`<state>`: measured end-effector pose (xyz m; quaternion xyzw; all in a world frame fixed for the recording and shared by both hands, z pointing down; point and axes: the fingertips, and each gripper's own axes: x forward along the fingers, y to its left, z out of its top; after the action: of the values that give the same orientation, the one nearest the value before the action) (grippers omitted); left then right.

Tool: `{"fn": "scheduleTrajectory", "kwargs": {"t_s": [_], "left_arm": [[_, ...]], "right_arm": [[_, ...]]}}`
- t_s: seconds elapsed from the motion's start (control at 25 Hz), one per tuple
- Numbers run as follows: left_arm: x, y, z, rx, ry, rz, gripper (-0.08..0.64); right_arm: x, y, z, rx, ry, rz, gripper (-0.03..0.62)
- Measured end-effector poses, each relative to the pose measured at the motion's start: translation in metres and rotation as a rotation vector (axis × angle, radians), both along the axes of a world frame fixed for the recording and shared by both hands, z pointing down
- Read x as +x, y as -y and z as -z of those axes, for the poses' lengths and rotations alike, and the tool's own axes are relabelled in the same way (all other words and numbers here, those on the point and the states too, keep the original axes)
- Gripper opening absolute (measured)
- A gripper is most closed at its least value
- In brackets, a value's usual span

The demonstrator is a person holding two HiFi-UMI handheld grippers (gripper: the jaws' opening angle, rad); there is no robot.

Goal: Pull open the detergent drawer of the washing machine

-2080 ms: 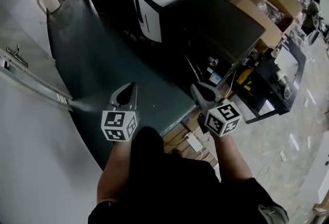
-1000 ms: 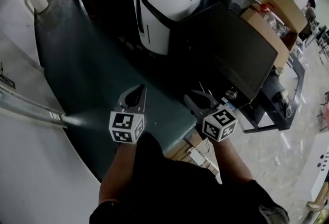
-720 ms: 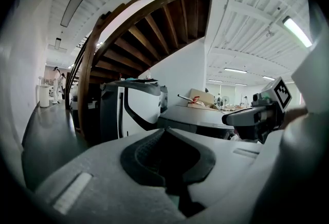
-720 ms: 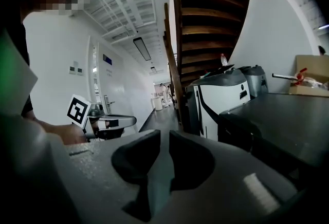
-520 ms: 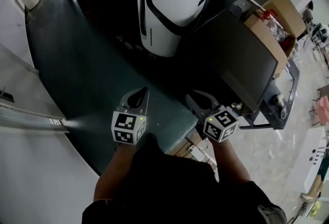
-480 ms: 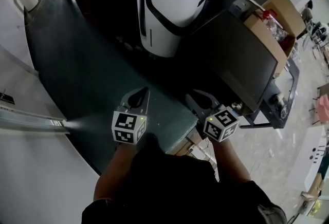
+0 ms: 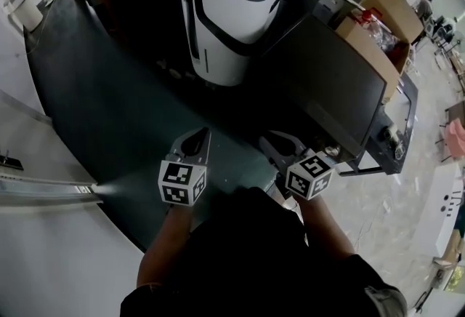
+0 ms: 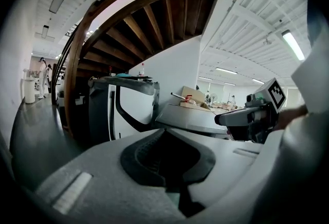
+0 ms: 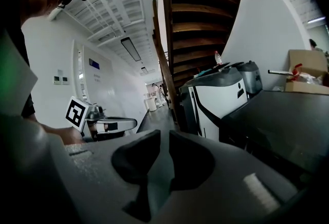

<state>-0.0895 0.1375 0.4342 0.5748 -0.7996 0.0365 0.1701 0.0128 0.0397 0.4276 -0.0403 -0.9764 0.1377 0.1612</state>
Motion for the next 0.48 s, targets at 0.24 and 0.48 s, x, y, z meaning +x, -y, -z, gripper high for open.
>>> {"fn": "scheduleTrajectory", "kwargs": {"t_s": [0.24, 0.48], "left_arm": [[-0.02, 0.048, -0.003, -0.023, 0.0, -0.04, 0.011], [-0.034, 0.112, -0.001, -0.053, 0.011, -0.096, 0.011]], "right_arm": [[-0.021, 0.04, -0.01, -0.036, 0.001, -0.014, 0.058], [-0.042, 0.089, -0.007, -0.059, 0.03, -0.024, 0.058]]}}
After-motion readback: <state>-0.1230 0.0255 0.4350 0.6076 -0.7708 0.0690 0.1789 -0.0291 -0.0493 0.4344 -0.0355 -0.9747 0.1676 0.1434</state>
